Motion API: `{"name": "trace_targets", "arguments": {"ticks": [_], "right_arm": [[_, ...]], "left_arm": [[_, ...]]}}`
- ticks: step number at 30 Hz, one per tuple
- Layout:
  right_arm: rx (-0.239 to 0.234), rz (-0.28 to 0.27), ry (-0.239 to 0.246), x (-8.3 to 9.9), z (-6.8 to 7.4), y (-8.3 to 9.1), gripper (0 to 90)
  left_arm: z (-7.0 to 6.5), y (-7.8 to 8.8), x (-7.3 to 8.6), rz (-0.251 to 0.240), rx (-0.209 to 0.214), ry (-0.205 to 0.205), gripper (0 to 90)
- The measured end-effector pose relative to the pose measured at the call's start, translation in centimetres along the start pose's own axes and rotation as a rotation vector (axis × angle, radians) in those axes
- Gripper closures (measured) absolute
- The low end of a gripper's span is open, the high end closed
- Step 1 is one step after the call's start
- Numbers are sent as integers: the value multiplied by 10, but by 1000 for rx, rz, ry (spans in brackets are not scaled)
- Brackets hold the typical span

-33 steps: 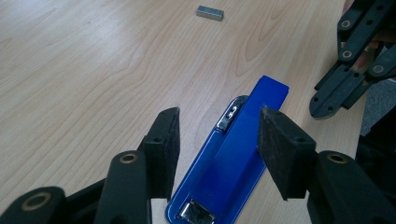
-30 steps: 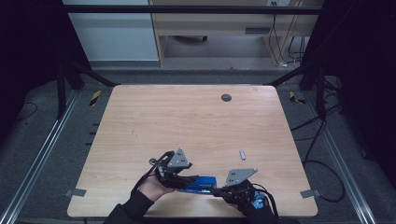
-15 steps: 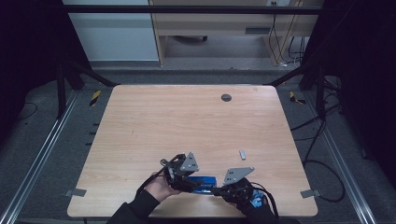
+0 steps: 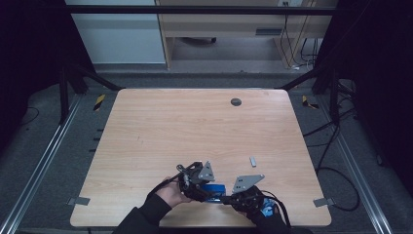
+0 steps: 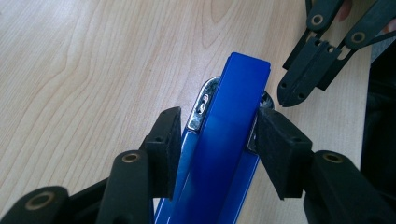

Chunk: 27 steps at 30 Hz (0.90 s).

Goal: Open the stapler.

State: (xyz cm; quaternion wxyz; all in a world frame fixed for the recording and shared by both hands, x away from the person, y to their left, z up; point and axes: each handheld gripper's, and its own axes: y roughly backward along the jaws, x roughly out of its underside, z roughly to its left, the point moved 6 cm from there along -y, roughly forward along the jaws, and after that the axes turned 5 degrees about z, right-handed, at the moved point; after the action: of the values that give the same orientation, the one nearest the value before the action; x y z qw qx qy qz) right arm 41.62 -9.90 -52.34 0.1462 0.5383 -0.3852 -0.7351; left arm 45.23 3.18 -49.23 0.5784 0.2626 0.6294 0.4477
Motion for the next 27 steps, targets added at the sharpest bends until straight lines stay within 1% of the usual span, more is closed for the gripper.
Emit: {"name": "trace_targets", "arguments": {"ticks": [2, 5, 8, 12, 13, 27], "right_arm": [[5, 4, -5, 0, 0, 0, 900], [8, 5, -6, 0, -1, -1, 900], [12, 9, -8, 0, -1, -1, 900], [13, 14, -13, 0, -2, -3, 900], [14, 15, -14, 0, -2, -3, 900], [21, 23, -21, -1, -3, -7, 900]], "left_arm": [[0, -1, 0, 4, 8, -3, 516], [0, -3, 1, 25, 11, -21, 521], [0, -5, 2, 36, 10, -23, 524], [-1, -9, 2, 54, 23, -31, 546], [-1, -10, 2, 55, 25, -27, 549], [0, -15, 0, 81, 40, -44, 563]]}}
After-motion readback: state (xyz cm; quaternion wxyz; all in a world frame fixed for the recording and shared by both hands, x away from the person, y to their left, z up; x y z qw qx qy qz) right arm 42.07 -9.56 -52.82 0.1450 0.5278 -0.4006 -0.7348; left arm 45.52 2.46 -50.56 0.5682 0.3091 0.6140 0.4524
